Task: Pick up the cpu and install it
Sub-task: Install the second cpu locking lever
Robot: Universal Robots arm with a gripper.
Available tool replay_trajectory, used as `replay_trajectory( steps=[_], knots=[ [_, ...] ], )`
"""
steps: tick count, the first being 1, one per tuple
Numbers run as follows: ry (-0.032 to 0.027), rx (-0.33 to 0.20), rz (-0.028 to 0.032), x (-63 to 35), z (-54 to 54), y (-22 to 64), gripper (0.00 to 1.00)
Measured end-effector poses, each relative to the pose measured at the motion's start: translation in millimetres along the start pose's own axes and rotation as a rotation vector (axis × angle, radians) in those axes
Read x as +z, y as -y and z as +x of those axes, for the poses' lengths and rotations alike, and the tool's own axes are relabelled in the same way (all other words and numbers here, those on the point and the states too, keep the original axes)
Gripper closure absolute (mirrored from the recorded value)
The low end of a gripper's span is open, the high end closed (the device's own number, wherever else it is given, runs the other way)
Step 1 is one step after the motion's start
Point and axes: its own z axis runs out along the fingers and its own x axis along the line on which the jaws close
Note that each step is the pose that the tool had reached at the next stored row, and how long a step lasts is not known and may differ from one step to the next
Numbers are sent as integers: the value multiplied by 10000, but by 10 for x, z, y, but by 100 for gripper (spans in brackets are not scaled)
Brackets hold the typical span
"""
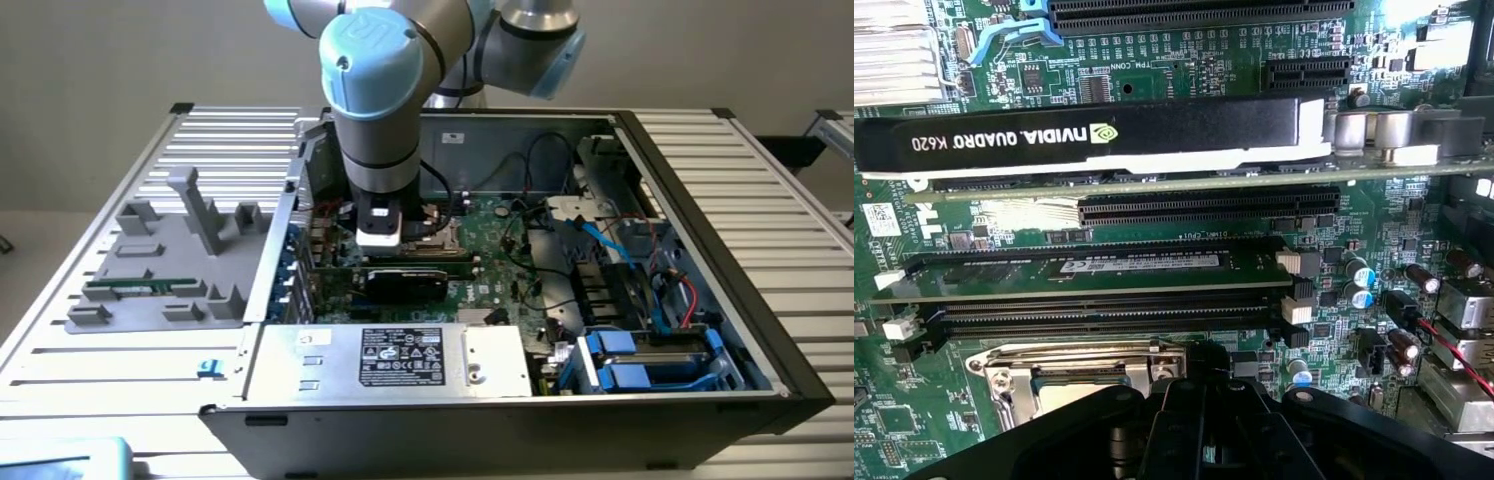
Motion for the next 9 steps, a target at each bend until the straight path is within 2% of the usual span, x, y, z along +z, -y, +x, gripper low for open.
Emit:
replay_trajectory(
  steps=[9],
  knots=[
    [1, -1, 0, 1, 1, -17, 89]
  ],
)
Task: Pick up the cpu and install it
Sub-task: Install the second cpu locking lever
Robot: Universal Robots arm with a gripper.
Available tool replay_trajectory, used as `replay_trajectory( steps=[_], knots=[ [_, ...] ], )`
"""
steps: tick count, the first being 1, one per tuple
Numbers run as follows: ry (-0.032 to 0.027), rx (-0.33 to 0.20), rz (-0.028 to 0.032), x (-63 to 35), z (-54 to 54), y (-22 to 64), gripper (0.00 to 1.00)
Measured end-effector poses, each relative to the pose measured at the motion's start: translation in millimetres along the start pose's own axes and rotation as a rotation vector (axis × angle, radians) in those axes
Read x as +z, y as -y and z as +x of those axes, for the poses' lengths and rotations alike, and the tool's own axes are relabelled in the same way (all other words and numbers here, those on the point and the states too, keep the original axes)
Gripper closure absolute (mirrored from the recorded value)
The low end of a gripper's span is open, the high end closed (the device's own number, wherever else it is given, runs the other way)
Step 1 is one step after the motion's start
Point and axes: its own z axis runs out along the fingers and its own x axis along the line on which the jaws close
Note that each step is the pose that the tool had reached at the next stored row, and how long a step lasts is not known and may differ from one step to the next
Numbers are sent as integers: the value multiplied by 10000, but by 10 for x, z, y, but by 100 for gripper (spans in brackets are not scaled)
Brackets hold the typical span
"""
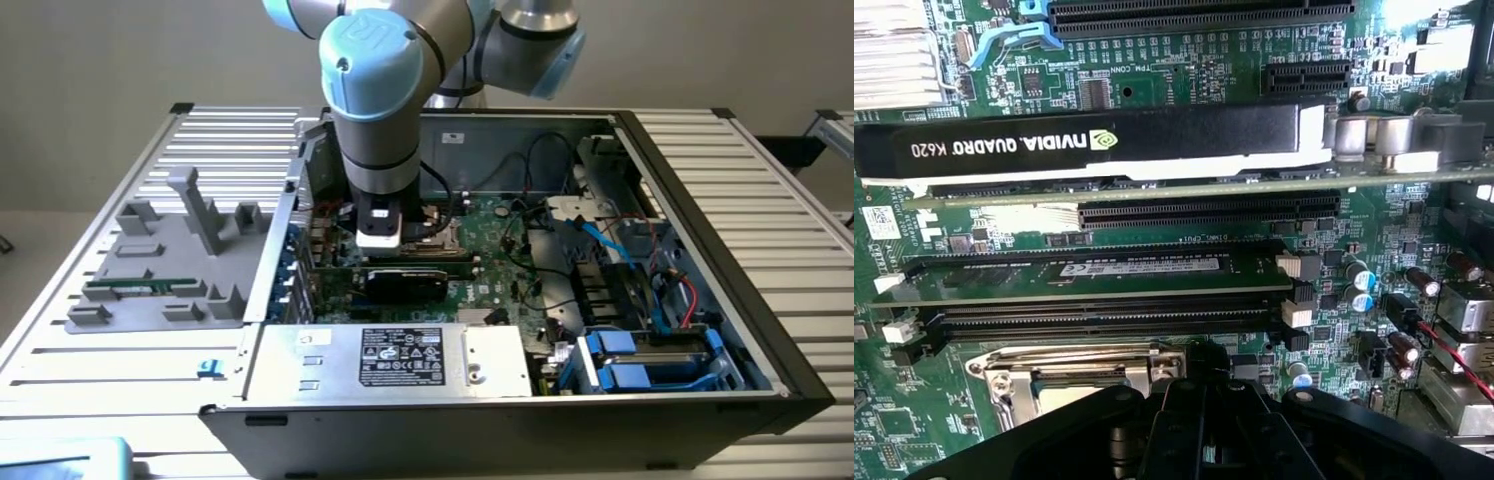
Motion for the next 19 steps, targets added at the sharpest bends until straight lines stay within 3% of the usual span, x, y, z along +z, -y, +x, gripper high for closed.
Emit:
replay_trajectory(
  steps=[4, 16, 17, 19],
  knots=[
    [-3, 1, 7, -51, 1, 8, 89],
    [-2, -1, -24, -568, 68, 166, 89],
    [-3, -2, -40, -608, 75, 181, 89],
    [-12, -4, -146, -655, 77, 210, 89]
  ],
)
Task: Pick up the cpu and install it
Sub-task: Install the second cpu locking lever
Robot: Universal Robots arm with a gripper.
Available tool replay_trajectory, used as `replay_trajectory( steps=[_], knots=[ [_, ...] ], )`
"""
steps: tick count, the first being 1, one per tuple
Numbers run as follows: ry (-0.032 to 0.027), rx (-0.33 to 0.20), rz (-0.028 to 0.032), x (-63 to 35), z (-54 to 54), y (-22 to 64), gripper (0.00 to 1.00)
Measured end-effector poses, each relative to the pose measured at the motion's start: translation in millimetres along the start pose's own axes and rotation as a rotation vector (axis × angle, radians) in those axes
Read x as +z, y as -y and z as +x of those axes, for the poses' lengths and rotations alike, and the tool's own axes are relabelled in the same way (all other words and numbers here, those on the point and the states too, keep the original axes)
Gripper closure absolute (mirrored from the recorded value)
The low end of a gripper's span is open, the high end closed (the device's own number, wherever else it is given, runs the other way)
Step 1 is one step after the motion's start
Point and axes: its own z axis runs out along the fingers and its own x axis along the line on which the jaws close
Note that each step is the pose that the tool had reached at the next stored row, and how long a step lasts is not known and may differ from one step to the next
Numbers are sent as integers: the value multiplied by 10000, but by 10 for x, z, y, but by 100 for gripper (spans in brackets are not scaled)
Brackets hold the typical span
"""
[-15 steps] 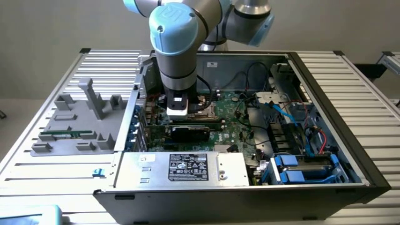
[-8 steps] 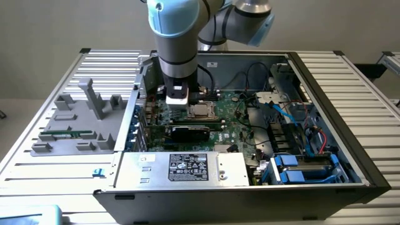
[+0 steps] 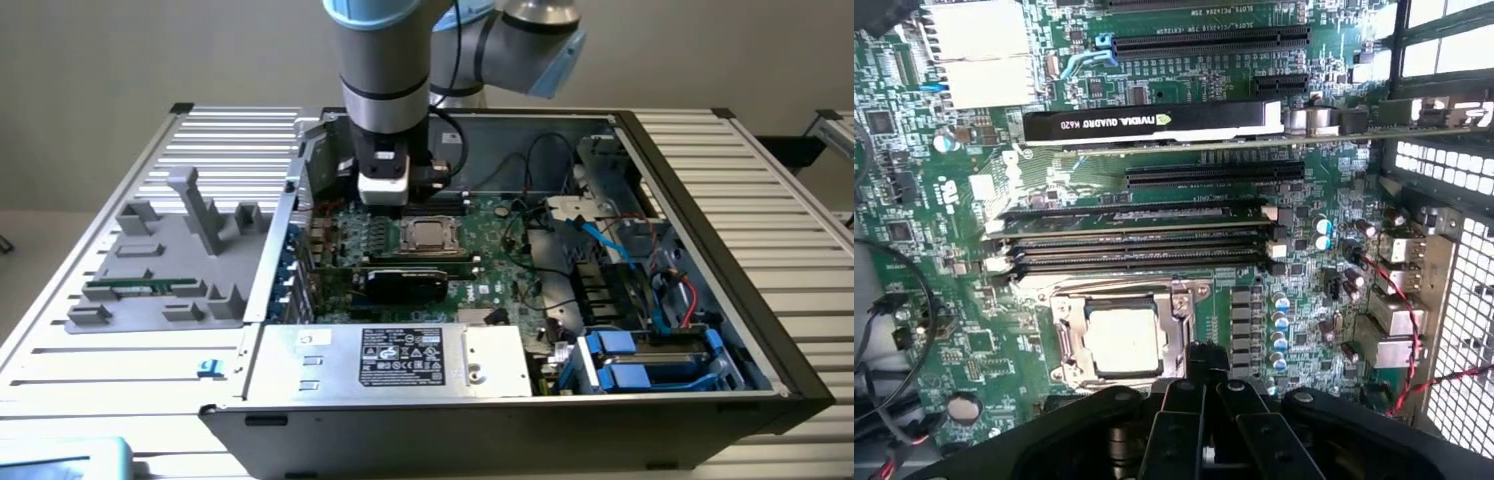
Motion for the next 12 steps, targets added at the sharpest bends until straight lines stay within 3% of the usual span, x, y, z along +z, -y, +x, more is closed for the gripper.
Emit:
replay_trajectory(
  steps=[2, 4, 6, 8, 10, 12],
  knots=[
    [-13, -7, -184, -29, -1, 33, 89],
    [-35, -16, -484, -37, -3, 61, 89],
    [-61, -26, -829, -43, -5, 89, 89],
    [-82, -35, -1115, -51, -7, 120, 89],
    [-100, -43, -1347, -73, -6, 160, 89],
    [-114, -49, -1527, -96, 1, 196, 89]
  ],
)
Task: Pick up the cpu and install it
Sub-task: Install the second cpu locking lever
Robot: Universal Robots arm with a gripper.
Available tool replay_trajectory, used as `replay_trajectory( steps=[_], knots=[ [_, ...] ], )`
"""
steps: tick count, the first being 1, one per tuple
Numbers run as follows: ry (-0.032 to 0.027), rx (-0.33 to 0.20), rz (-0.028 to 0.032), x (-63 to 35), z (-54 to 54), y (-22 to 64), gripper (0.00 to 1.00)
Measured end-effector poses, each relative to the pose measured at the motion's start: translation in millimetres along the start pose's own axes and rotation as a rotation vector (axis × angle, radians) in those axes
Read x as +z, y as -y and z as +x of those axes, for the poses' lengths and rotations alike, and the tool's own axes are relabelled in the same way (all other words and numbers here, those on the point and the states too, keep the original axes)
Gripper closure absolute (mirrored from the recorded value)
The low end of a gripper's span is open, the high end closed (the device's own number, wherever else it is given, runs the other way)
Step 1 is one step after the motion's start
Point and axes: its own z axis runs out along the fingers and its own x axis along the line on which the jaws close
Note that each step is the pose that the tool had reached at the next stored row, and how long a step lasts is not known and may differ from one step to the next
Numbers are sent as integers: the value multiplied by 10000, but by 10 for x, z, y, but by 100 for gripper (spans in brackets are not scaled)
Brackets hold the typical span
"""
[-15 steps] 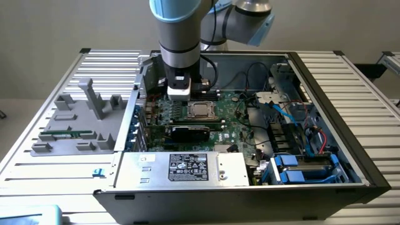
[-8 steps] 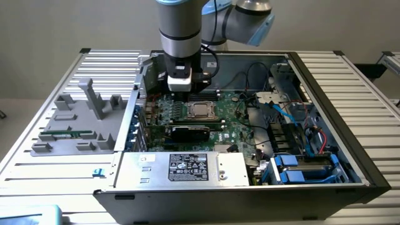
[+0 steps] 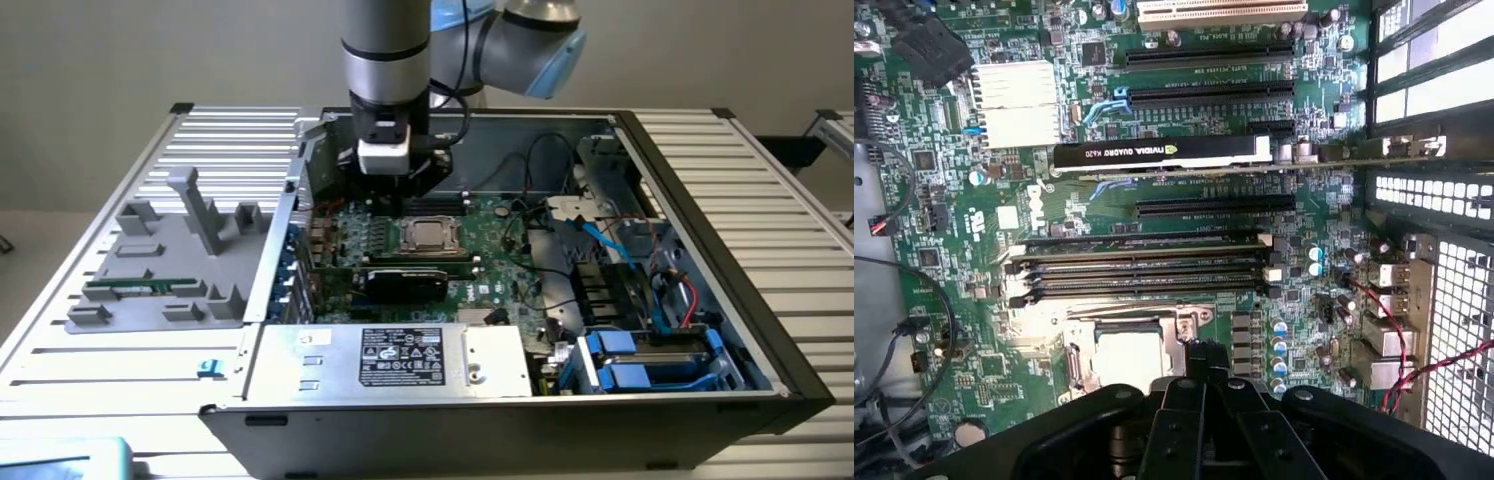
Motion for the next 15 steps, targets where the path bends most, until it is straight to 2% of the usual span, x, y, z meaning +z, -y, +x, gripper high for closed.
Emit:
replay_trajectory(
  steps=[2, 4, 8, 10, 15],
  knots=[
    [-9, -4, -120, -31, 19, 25, 89],
    [-12, -5, -185, -75, 48, 45, 89],
    [-13, -5, -195, -195, 183, 70, 89],
    [-15, -7, -215, -216, 239, 78, 89],
    [-10, -6, -234, -217, 242, 79, 89]
  ],
)
